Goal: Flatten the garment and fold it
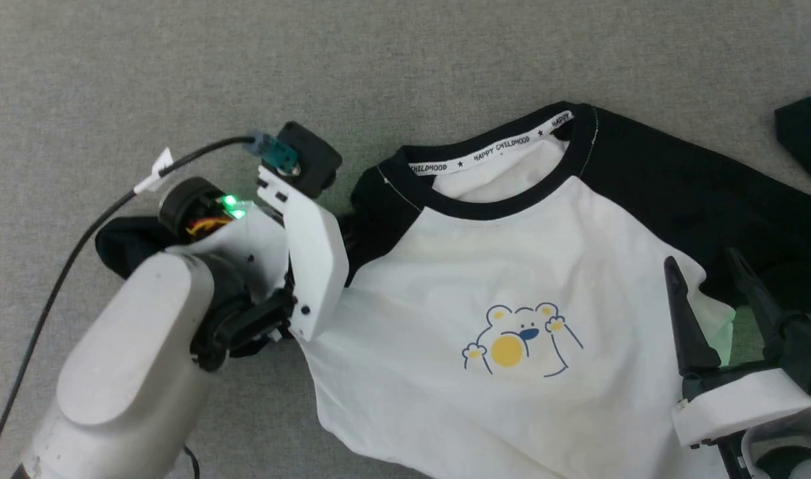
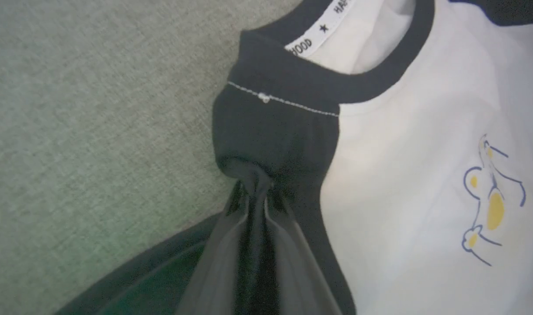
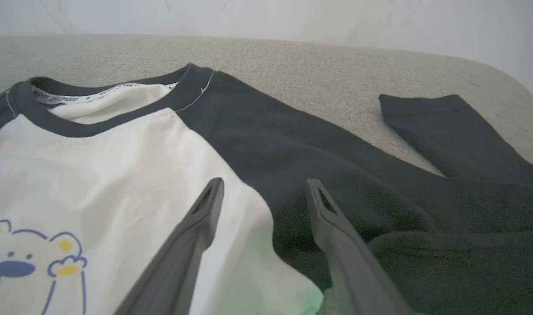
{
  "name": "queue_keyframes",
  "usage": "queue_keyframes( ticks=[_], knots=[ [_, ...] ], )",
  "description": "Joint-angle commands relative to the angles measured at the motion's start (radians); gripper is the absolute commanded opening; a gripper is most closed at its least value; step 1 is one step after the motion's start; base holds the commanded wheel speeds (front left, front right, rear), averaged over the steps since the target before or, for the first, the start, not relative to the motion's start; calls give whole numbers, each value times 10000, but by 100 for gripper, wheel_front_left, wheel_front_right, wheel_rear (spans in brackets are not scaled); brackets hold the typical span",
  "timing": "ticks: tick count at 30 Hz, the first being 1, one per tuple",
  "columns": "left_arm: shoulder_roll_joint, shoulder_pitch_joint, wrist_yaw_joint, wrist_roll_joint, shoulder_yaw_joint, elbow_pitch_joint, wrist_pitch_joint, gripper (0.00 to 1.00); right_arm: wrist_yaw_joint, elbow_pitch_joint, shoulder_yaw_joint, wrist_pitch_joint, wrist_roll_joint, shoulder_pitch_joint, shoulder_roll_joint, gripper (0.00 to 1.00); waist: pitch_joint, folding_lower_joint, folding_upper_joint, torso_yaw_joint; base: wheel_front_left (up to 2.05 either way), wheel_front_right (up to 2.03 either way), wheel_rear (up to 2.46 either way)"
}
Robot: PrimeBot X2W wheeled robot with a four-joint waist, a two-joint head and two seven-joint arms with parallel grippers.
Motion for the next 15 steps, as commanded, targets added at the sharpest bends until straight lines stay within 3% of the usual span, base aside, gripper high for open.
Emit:
queue_keyframes(
  ticks=[1,9,15],
  knots=[
    [2,503,-86,-41,-267,223,-17,0,-9,46,22,-26,55,-154,28,100,-55,0,0,-2,0,0,0],
    [-276,823,-92,331,162,499,-2604,0,-9,175,-109,-94,65,24,28,100,-839,0,0,103,0,0,0],
    [-396,1738,439,573,717,-96,-4284,0,-9,97,-224,-44,42,369,28,100,-1551,0,0,321,0,0,0]
  ],
)
